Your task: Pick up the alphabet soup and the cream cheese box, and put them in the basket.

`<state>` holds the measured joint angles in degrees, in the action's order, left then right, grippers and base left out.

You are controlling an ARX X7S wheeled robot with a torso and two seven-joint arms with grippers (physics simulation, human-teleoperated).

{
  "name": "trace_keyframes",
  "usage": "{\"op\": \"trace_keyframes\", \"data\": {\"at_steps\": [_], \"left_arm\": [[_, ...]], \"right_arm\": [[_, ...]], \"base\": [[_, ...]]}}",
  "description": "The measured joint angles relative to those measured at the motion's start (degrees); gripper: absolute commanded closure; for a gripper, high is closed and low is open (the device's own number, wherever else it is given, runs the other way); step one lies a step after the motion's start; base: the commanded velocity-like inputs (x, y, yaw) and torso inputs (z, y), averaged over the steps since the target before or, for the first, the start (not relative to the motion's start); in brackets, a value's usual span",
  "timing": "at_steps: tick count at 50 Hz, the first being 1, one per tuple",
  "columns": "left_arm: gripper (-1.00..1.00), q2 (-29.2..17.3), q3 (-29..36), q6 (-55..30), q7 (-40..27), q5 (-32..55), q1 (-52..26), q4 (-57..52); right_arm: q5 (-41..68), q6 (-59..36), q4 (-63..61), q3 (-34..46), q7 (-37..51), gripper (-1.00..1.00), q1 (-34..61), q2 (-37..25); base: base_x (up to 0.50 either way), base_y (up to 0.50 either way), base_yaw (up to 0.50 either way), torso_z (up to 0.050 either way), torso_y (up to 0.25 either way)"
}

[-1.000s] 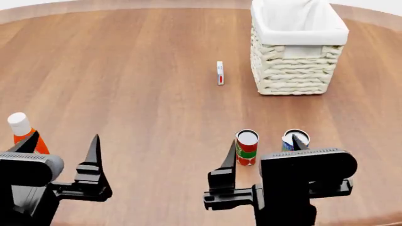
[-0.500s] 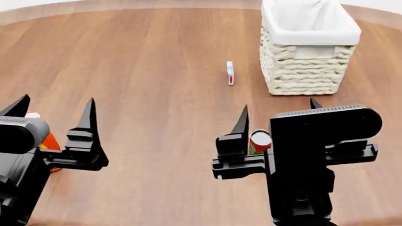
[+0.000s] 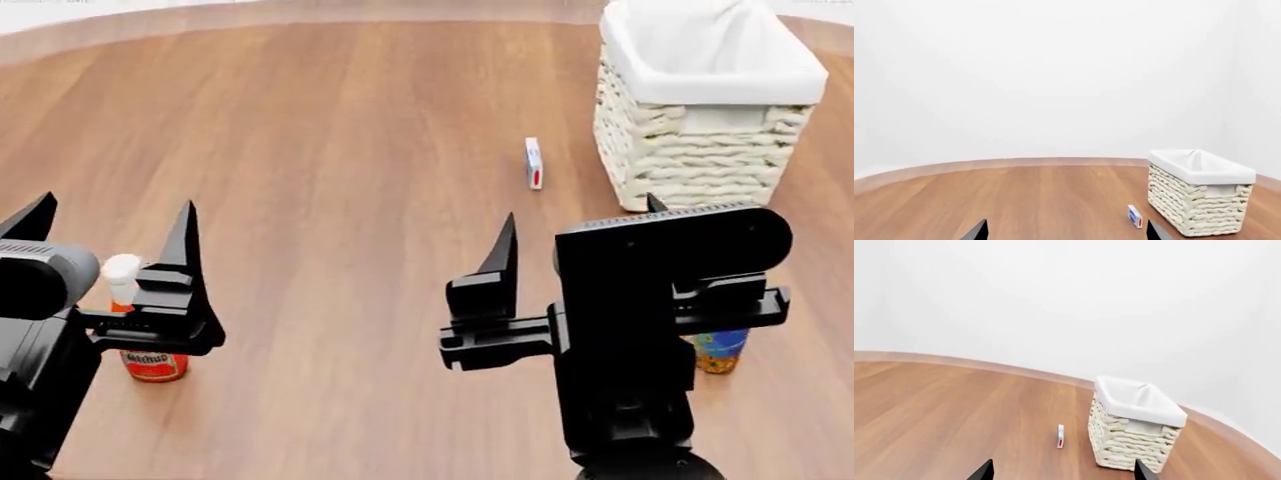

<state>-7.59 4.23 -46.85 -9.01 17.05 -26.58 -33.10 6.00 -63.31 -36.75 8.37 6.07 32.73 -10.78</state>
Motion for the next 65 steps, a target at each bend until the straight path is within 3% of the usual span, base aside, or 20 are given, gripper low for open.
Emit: {"op": "trace_keyframes", "data": {"at_steps": [65], "left_arm": [[-1.00,-2.0,1.1,1.0,-2.5,2.9,-0.5,-0.1]], "right_arm": [[3.0,-3.1,-1.0,0.2,0.4,-1.00,2.2,-0.5]], "base": [[0.50,0.00,0.00,0.000,0.001]]}}
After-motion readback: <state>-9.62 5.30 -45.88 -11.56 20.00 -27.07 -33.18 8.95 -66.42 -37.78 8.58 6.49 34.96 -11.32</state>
